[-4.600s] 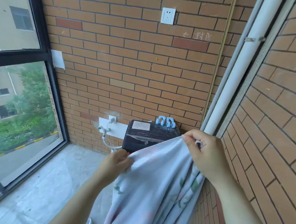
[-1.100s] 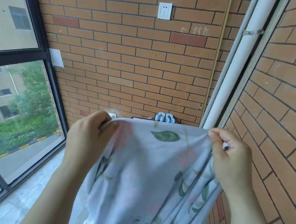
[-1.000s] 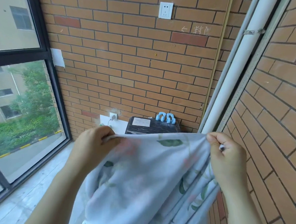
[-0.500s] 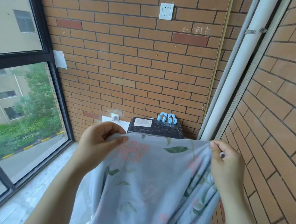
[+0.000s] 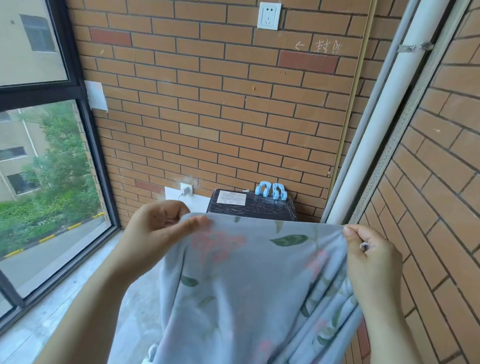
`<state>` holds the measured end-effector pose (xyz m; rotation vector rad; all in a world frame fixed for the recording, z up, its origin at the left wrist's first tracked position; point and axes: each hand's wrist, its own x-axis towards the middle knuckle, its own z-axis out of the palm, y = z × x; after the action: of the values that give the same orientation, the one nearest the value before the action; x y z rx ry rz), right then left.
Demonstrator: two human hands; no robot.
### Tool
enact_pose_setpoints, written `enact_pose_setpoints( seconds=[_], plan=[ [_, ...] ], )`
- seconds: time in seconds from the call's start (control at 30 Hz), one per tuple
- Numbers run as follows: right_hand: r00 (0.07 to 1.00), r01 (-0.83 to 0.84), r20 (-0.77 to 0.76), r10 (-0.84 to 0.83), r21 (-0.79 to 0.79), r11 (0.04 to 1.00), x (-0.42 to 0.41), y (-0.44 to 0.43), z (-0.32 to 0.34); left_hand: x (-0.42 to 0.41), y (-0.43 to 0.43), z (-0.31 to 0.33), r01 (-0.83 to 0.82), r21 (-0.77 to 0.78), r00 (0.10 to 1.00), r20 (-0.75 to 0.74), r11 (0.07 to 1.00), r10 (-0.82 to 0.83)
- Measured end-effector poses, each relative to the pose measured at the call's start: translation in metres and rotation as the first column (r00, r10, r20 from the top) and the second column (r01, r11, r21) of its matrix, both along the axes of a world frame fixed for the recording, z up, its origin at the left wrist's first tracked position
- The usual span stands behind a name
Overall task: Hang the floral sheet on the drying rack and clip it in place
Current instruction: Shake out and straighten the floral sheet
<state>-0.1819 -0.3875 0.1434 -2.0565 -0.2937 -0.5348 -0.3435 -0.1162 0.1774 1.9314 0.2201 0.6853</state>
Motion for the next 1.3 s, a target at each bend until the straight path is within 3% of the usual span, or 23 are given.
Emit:
enact_pose_setpoints(
  seconds=[0.1,0.2,0.33,0.43,0.63,0.8,0.93,1.07,1.3],
  plan=[
    [0.996,-0.032,-0.08,0.029,-0.032,0.999,-0.008,0.005,0.0,0.004,-0.014,0.002,0.043,-0.015,0.998,0.047,0.999,-0.042],
    [0.954,-0.266,-0.125,0.271,0.055,0.962,-0.037,0.017,0.003,0.009,-0.026,0.005,-0.02,0.197,1.0,-0.011,0.98,0.023],
    [0.752,-0.608,-0.202,0.628,0.156,0.778,-0.068,0.05,0.011,0.016,-0.042,0.007,0.037,0.326,0.998,-0.061,0.945,-0.018],
    [0.666,-0.702,-0.191,0.721,0.164,0.693,-0.069,0.068,0.005,0.017,-0.051,0.011,0.069,0.392,0.998,-0.042,0.918,-0.057],
    [0.788,-0.592,-0.11,0.606,0.137,0.795,-0.061,0.064,-0.006,0.01,-0.032,0.001,0.087,0.352,0.993,-0.111,0.932,-0.05],
    [0.944,-0.326,0.017,0.328,0.167,0.93,-0.026,0.04,0.011,-0.009,0.002,-0.027,-0.027,0.287,0.983,-0.164,0.958,0.077],
    [0.955,-0.298,0.044,0.294,0.112,0.948,-0.007,0.022,0.017,-0.016,0.019,-0.016,-0.172,0.282,0.974,-0.096,0.944,0.207],
    [0.963,-0.269,0.047,0.267,0.059,0.961,-0.008,0.016,0.009,-0.024,0.028,0.007,-0.394,0.303,0.918,0.084,0.868,0.388],
    [0.961,-0.257,0.116,0.253,0.018,0.966,-0.019,0.018,0.008,-0.017,0.031,0.001,-0.492,0.32,0.871,0.193,0.81,0.453]
  ],
)
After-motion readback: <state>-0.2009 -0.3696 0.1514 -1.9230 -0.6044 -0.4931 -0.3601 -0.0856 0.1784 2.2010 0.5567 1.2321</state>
